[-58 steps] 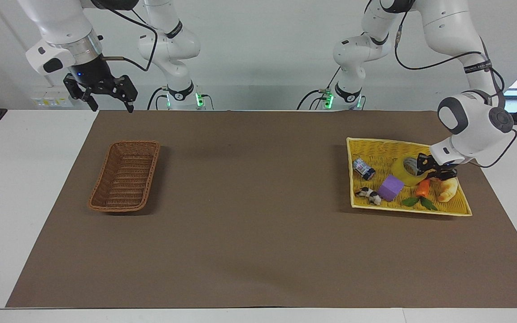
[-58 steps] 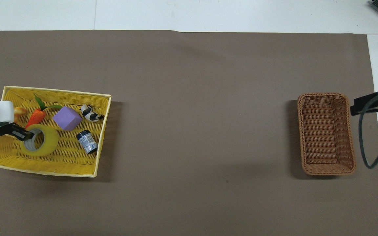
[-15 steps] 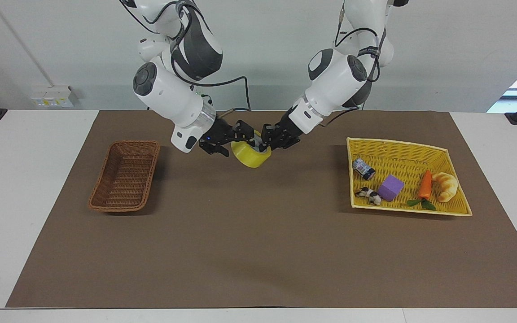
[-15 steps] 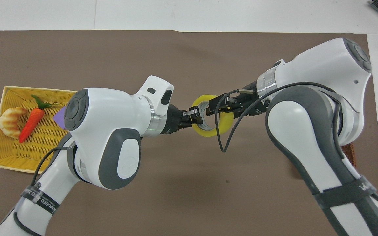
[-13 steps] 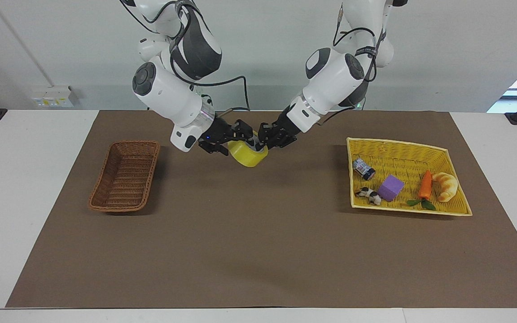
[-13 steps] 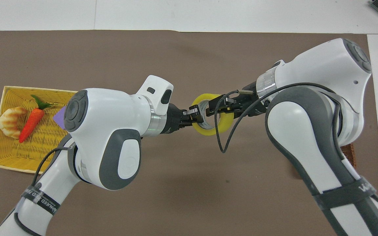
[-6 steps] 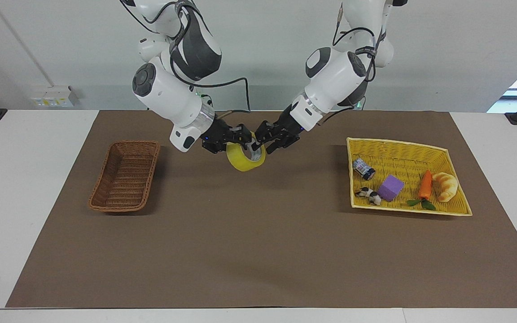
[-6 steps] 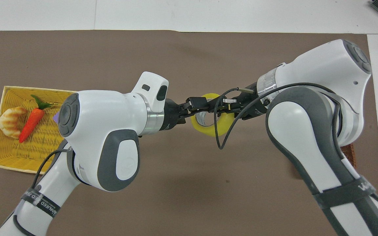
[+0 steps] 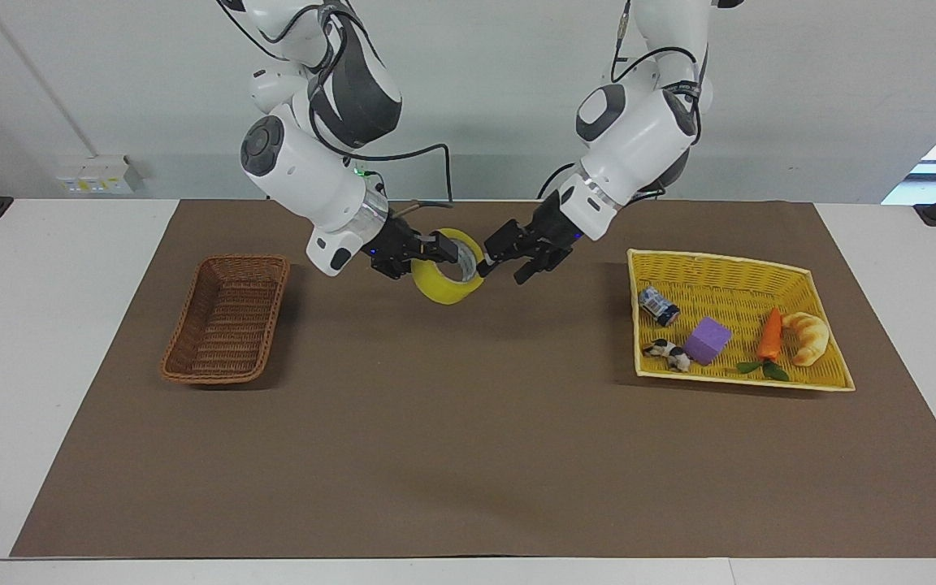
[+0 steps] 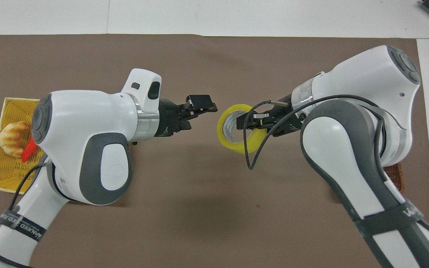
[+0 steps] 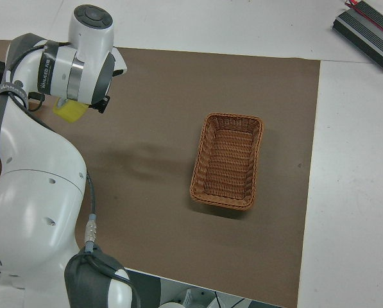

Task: Move tape to another basket
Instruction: 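Carry the tape into the wicker basket while the left gripper withdraws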

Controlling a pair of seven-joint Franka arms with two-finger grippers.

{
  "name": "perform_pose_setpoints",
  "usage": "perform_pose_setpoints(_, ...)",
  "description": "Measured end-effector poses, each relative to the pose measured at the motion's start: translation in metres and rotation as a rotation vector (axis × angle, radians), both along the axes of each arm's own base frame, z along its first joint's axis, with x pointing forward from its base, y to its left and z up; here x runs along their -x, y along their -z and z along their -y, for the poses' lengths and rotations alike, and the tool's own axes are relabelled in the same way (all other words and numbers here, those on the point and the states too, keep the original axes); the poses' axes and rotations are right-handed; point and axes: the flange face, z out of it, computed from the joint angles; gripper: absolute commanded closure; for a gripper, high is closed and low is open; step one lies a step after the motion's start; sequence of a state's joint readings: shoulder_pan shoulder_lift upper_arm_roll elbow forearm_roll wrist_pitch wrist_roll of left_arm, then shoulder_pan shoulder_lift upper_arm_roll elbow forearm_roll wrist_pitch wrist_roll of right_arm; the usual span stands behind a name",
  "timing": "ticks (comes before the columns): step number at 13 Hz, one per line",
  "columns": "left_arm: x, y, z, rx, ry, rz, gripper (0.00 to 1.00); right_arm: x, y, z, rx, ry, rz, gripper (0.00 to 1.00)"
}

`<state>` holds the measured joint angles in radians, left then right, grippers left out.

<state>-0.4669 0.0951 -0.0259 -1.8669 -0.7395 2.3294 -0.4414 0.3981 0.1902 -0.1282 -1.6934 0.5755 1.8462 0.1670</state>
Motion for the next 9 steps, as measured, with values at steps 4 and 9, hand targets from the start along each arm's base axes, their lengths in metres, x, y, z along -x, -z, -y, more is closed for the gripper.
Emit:
perform_pose_setpoints(4,-0.026,-0.006,-0.081,-0.120,-0.012,-0.030,0.00,-0.010,0.008,0.040,0.103,0.009,0.022,1.00)
perform_pose_setpoints(9,-0.038,-0.016,-0.184,-0.412,0.101,-0.055,0.00,-0.022,0.040,0.179,0.165,-0.023,0.058,1.00)
